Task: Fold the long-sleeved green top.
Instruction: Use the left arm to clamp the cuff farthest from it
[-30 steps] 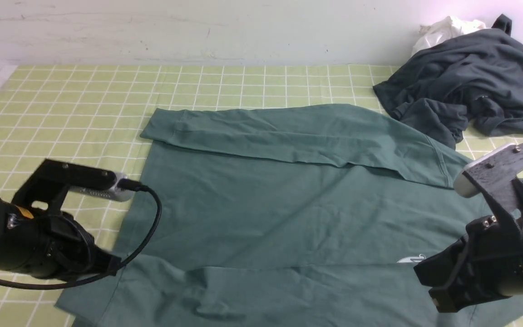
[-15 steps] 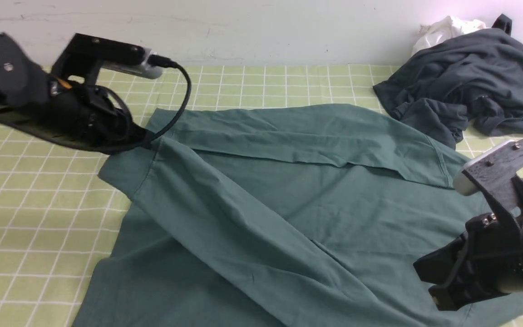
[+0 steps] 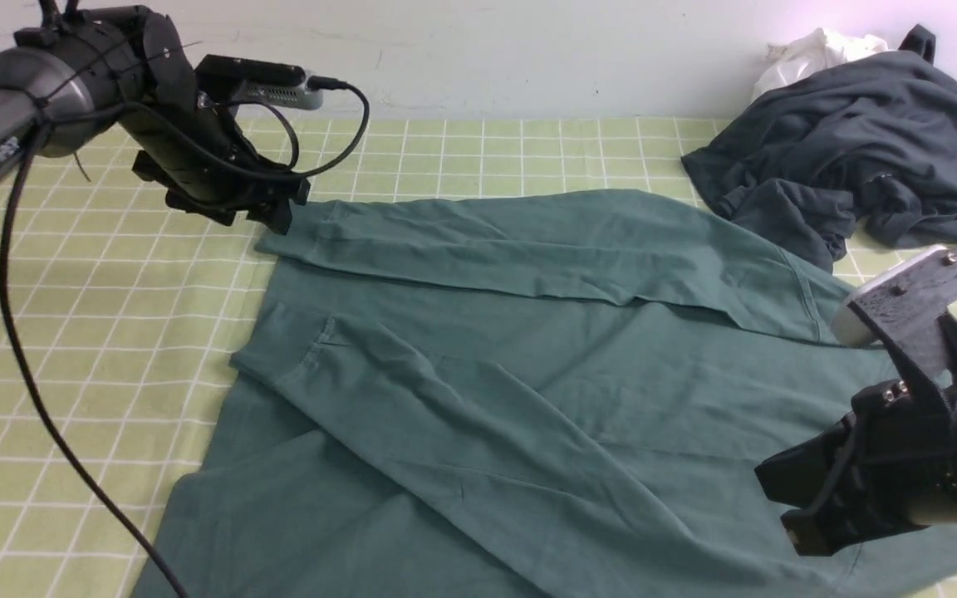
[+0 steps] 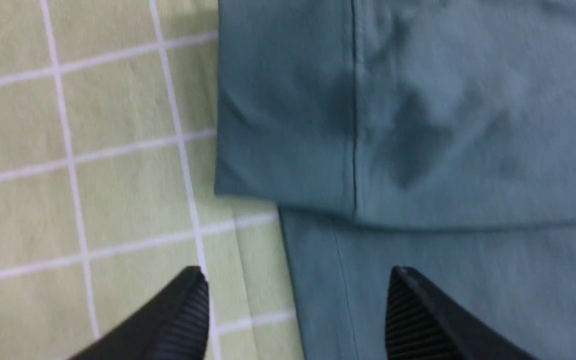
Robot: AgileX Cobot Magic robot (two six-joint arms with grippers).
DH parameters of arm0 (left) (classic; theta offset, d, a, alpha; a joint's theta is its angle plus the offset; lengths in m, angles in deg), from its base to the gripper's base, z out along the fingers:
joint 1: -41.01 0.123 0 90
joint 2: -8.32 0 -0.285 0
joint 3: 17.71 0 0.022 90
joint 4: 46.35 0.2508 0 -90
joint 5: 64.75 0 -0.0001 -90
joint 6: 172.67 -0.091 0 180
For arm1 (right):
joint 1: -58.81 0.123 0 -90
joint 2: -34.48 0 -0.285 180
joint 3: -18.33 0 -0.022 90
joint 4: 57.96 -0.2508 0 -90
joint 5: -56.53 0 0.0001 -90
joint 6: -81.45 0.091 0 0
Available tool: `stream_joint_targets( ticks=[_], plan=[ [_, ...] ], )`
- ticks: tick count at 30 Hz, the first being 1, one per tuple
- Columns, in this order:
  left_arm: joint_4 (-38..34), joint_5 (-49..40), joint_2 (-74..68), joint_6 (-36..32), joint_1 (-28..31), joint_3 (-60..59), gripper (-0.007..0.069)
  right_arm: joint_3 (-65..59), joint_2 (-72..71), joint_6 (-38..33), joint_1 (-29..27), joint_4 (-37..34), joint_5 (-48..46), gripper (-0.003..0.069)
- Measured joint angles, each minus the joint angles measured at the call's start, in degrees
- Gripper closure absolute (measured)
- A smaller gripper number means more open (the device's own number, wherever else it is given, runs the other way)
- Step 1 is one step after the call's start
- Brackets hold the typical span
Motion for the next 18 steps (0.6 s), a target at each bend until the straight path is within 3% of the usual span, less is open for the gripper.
stream_joint_targets(
  ticks=[4,8,14,15,18],
  plan=[
    [0.05,1.96,-6.96,2.36,0.0,5.9,0.0158,0.11,1.7,0.0,0.0,0.0,0.51,0.0669],
    [0.11,3.0,-11.14,3.74,0.0,8.24,0.0209,0.11,3.36,0.0,0.0,-0.22,0.58,0.0669],
    [0.04,2.77,-11.68,4.75,-0.06,9.55,0.0463,0.11,3.9,0.0,0.0,-0.42,0.65,0.0669],
    [0.09,2.17,-11.17,4.27,-0.11,9.55,0.0551,0.11,3.9,0.0,0.0,-0.42,0.65,0.0669],
    [0.2,-0.55,-8.66,2.71,-0.35,9.55,0.06,0.11,3.9,0.0,0.0,-0.42,0.65,0.0669]
  ],
)
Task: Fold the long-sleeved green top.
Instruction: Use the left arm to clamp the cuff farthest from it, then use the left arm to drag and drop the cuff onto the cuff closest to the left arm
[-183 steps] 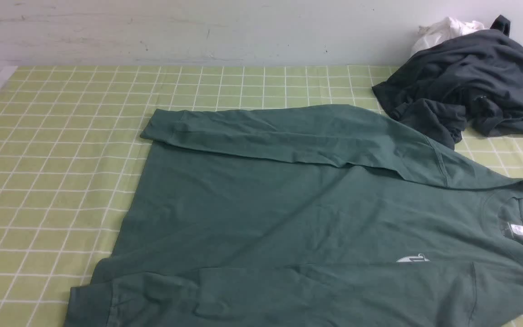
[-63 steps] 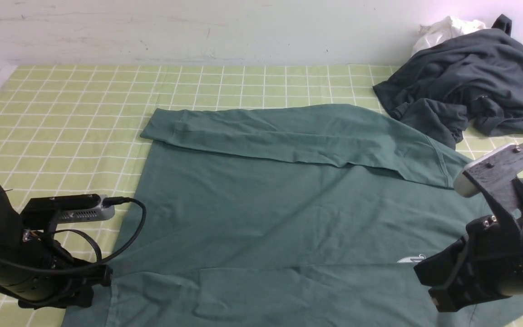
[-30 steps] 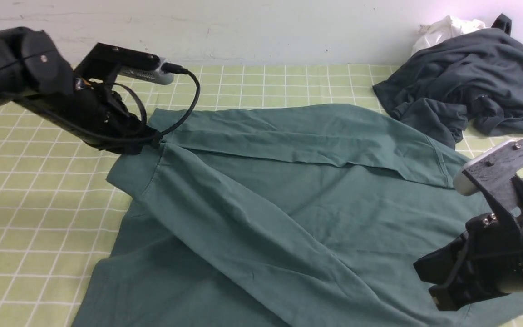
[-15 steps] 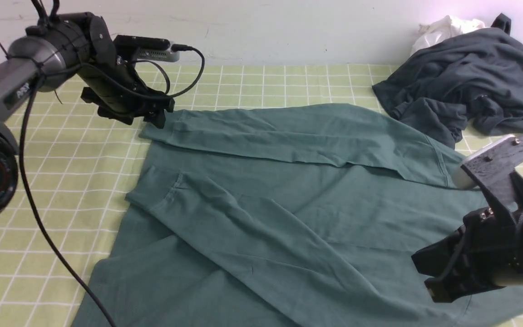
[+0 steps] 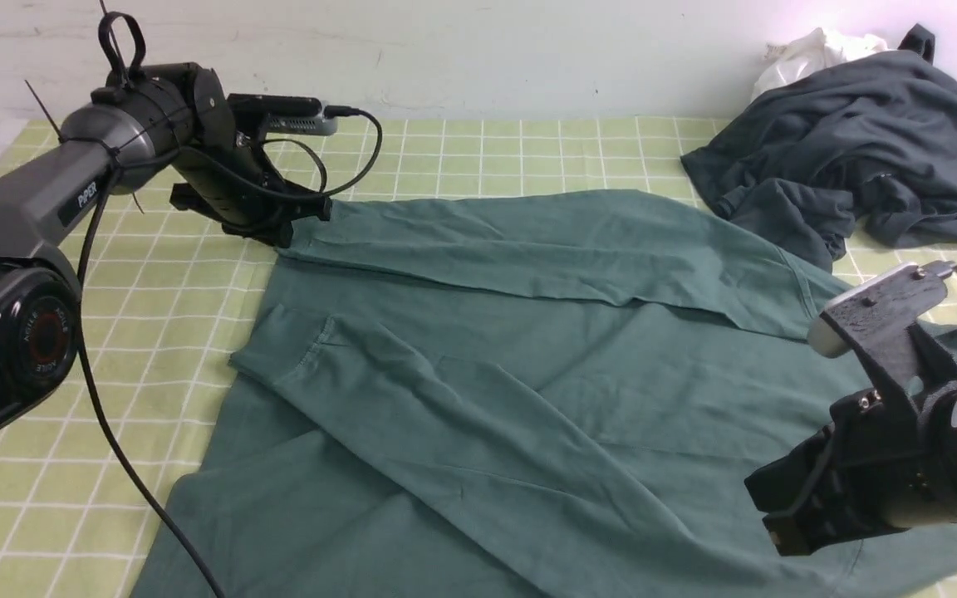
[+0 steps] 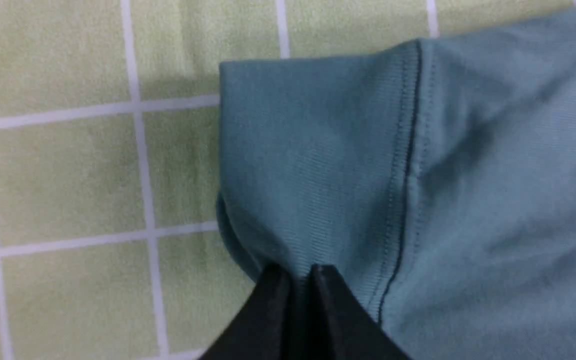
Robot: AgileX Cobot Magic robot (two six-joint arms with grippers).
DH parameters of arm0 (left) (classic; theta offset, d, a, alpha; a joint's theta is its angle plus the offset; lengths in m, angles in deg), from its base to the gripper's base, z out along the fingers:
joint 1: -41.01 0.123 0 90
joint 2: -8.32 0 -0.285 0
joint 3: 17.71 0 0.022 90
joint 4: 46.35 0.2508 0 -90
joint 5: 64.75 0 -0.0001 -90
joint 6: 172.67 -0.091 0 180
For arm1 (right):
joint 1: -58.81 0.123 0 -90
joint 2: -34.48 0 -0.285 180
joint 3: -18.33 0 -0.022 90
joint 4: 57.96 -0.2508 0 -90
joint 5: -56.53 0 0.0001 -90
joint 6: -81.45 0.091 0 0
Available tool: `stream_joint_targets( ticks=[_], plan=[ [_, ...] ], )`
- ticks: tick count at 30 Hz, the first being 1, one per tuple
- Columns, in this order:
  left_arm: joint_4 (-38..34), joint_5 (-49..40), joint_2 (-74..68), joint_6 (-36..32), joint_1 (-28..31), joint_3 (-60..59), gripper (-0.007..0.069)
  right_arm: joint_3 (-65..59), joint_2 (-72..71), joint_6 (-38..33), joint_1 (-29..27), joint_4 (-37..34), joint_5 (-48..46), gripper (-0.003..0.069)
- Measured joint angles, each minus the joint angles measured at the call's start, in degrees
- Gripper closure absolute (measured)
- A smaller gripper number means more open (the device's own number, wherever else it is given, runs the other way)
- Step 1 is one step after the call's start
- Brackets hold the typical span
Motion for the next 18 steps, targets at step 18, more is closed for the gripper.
stream_joint_targets(
  ticks=[18],
  plan=[
    [5.05,-18.17,28.36,-1.92,-7.3,-34.8,0.0605,0.06,-1.0,-0.02,0.0,-0.07,-2.36,0.0669]
  ],
)
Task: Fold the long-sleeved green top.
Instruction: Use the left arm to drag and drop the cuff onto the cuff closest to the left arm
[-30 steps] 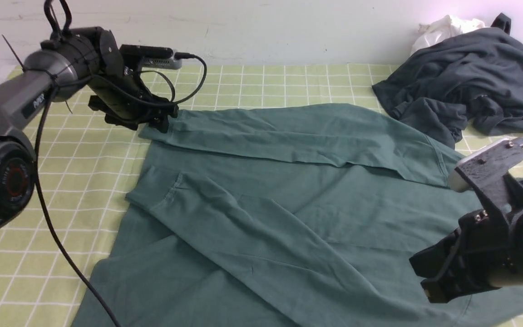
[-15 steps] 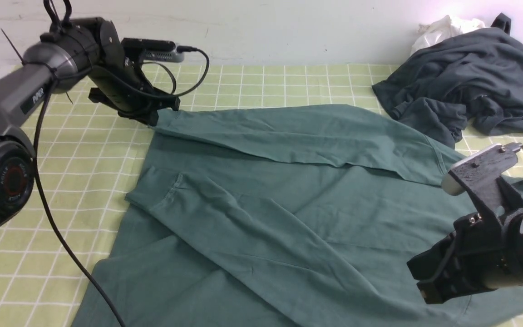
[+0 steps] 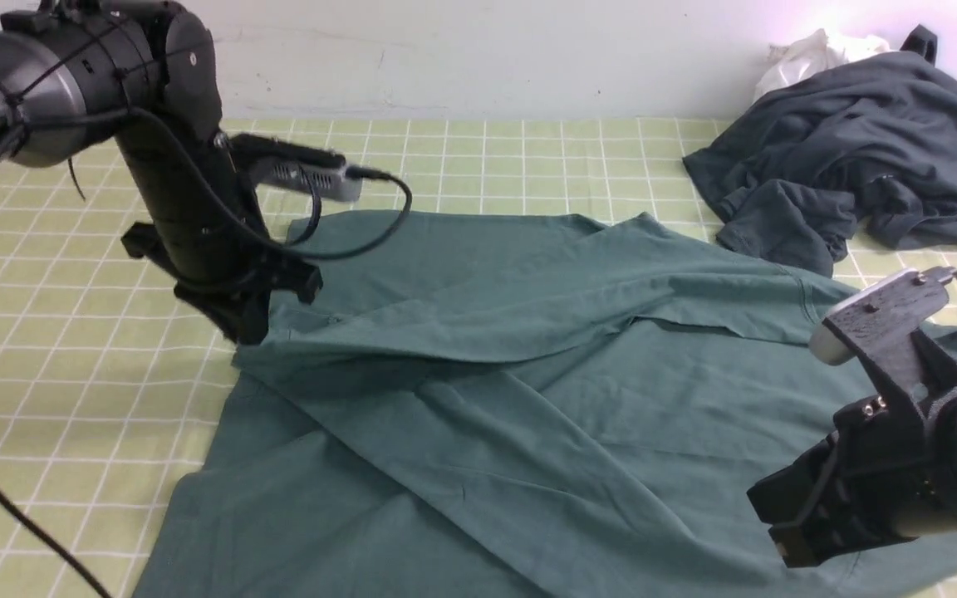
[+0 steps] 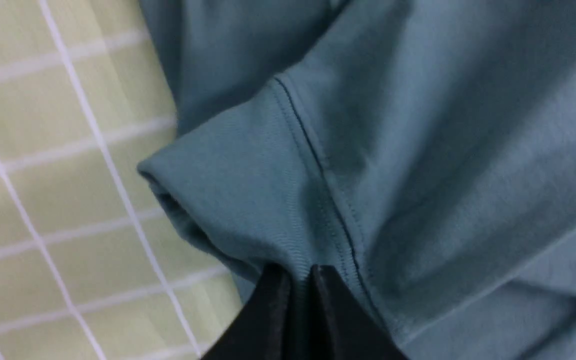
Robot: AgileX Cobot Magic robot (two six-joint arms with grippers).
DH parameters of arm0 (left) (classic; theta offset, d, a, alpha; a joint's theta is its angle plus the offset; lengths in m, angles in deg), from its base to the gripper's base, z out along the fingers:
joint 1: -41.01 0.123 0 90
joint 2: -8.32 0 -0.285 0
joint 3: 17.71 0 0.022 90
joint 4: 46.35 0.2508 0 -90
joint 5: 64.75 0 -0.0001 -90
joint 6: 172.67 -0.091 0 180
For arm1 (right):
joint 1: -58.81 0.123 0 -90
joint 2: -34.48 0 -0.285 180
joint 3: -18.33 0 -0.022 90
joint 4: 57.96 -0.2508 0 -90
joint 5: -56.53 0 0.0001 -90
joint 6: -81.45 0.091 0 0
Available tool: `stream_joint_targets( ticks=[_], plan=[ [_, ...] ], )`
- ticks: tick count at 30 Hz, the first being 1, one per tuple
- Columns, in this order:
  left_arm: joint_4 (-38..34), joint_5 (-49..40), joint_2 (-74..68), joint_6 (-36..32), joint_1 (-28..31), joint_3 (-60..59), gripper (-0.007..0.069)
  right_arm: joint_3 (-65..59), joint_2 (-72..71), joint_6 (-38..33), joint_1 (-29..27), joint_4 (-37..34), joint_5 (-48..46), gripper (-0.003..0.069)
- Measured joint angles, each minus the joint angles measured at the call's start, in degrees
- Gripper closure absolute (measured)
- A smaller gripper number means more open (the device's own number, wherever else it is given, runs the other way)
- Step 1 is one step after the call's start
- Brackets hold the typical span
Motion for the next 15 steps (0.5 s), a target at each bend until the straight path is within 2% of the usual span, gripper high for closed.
stream_joint_targets(
  ticks=[3,7,10,11,13,15],
  plan=[
    [1.96,3.02,3.18,0.47,-1.49,-6.04,0.0605,0.0,-0.25,0.0,0.0,-0.65,-0.1,0.0669],
    [2.88,3.11,3.48,0.27,-1.95,-7.53,0.0583,0.0,-0.39,0.0,0.0,-0.91,-0.16,0.0669],
    [2.99,1.88,3.93,-0.08,-1.95,-7.65,0.0526,0.0,-0.39,-0.05,0.0,-0.93,-0.49,0.0669],
    [3.12,1.3,4.83,-0.21,-1.95,-7.78,0.0469,0.0,-0.39,-0.19,0.0,-0.93,-0.54,0.0669],
    [3.12,0.72,5.89,-0.21,-1.95,-7.89,0.0407,0.0,-0.39,-0.24,0.0,-0.93,-0.54,0.0669],
    [2.54,0.36,8.35,-0.63,-2.12,-8.78,0.0292,0.0,-0.39,-0.39,0.0,-0.93,-0.66,0.0669]
  ],
)
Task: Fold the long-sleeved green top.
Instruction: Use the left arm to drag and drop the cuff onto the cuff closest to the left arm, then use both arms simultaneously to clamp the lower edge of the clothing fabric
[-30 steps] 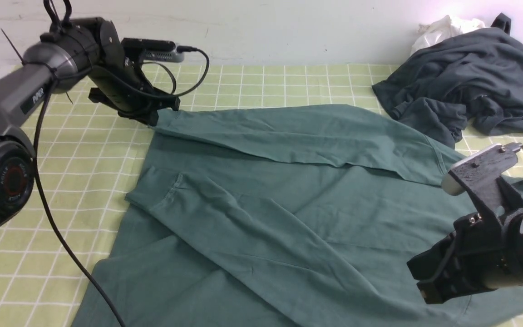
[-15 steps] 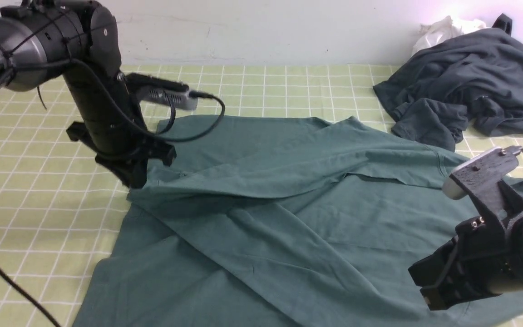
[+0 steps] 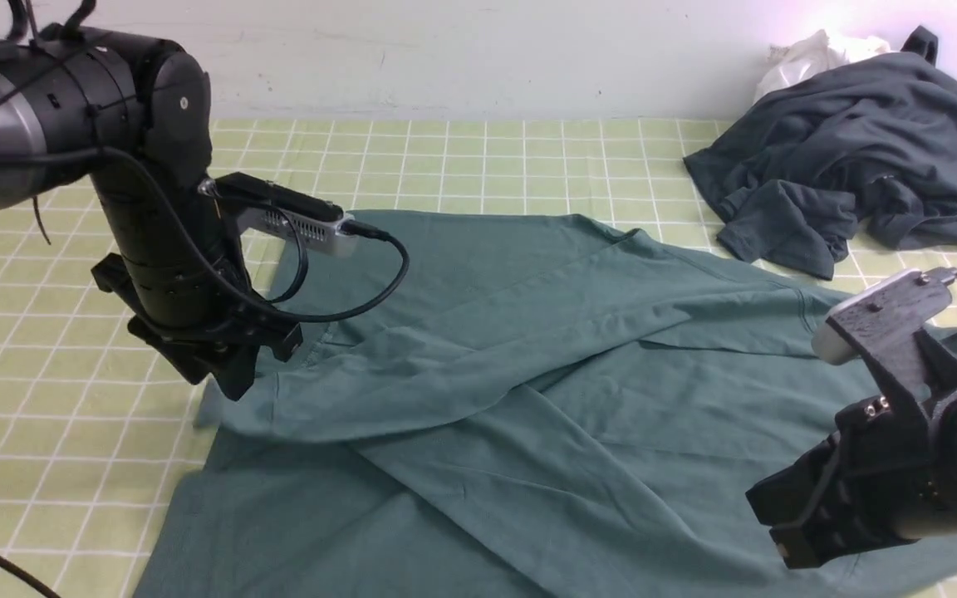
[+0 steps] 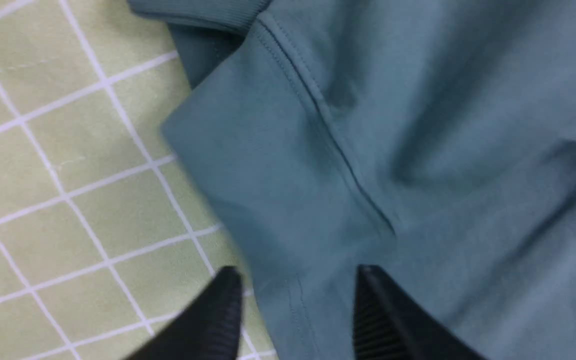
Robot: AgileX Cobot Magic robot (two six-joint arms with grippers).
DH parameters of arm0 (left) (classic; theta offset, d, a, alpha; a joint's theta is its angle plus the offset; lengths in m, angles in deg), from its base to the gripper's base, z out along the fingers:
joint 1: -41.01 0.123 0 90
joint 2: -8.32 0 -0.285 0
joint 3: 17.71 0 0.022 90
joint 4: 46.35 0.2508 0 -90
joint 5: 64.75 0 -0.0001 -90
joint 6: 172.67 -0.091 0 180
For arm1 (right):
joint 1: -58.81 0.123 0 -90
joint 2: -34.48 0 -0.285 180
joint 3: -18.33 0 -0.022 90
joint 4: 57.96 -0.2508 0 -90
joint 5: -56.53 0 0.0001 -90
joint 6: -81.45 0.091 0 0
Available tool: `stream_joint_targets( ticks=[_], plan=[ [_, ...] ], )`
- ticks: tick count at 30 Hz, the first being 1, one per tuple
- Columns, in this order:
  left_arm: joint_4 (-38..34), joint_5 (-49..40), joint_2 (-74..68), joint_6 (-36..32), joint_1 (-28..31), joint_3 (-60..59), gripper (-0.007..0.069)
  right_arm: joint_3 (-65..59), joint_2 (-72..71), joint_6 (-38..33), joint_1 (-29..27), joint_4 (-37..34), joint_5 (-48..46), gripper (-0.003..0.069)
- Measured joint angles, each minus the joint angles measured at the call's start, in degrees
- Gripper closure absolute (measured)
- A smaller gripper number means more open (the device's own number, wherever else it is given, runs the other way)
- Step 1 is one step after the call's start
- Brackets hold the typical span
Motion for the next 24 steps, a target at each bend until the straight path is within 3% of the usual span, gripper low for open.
stream_joint_targets(
  ticks=[3,6,11,14,20,24],
  plan=[
    [-0.05,0.18,5.05,-3.16,-1.25,-5.52,0.0196,0.0,0.0,-0.81,0.0,-0.05,-0.44,0.0669],
    [-0.18,0.56,10.3,-10.49,-3.2,-13.91,0.0172,0.0,0.0,-1.57,0.0,-0.44,-0.79,0.0669],
    [-0.95,11.11,15.44,-32.51,-4.97,-30.63,0.0165,0.0,0.0,-3.98,0.0,-2.01,-1.28,0.0669],
    [-0.95,17.03,15.13,-41.17,-4.97,-37.31,0.0165,0.0,0.0,-4.99,0.0,-3.01,-2.04,0.0669],
    [-1.27,23.9,14.68,-46.5,-4.97,-43.08,0.0173,0.0,0.0,-5.83,0.0,-4.06,-3.34,0.0669],
    [-1.86,27.78,14.57,-47.06,-4.97,-43.56,0.0257,0.0,0.0,-6.85,0.0,-4.94,-4.91,0.0669]
  ],
)
